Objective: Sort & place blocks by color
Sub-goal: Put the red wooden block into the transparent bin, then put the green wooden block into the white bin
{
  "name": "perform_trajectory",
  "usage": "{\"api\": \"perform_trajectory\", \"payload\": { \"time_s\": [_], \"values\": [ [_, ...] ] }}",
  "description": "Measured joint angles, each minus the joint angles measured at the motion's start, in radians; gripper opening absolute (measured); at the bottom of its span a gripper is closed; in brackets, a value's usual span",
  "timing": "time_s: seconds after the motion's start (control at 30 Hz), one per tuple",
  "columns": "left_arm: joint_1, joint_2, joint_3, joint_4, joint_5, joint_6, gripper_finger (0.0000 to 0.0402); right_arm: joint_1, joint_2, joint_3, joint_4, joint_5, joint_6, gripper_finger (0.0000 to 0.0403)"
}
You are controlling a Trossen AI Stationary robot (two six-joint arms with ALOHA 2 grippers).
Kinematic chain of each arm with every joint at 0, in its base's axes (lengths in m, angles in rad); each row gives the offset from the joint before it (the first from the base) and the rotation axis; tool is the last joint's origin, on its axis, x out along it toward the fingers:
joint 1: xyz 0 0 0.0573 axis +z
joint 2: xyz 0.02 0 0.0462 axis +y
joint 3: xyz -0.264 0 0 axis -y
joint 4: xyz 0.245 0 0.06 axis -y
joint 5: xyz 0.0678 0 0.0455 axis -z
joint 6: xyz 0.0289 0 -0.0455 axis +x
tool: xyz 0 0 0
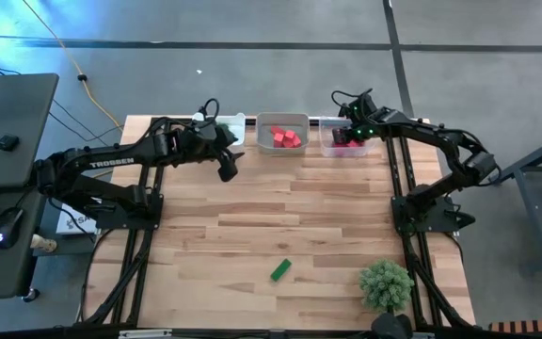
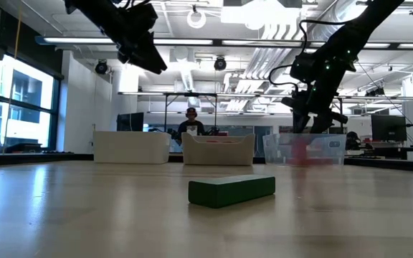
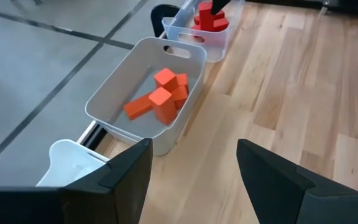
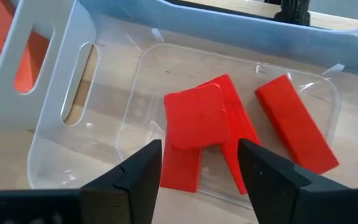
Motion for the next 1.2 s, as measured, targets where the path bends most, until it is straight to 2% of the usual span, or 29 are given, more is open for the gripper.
{"api": "perform_trajectory", "payload": {
  "time_s": [0.27, 0.43, 0.63, 0.87, 1.2],
  "values": [
    [0.0, 0.0, 0.0, -0.002, 0.0, -0.054, 0.0225, 0.0, -0.055, 0.0, 0.007, -0.056, 0.03, 0.0199],
    [-0.001, 0.0, 0.0, -0.005, 0.0, -0.054, 0.0225, 0.003, -0.122, 0.0, 0.007, -0.141, 0.072, 0.0199],
    [-0.034, 0.0, 0.0, -0.034, -0.002, -0.054, 0.0225, 0.049, -0.228, 0.0, 0.008, -0.141, 0.128, 0.0199],
    [-0.103, 0.0, 0.0, -0.135, -0.003, -0.105, 0.0225, 0.193, -0.32, 0.0, 0.016, -0.138, 0.14, 0.0199],
    [-0.244, 0.0, 0.0, -0.175, -0.002, -0.205, 0.0225, 0.459, -0.323, 0.0, 0.042, -0.101, 0.241, 0.0199]
  ]
}}
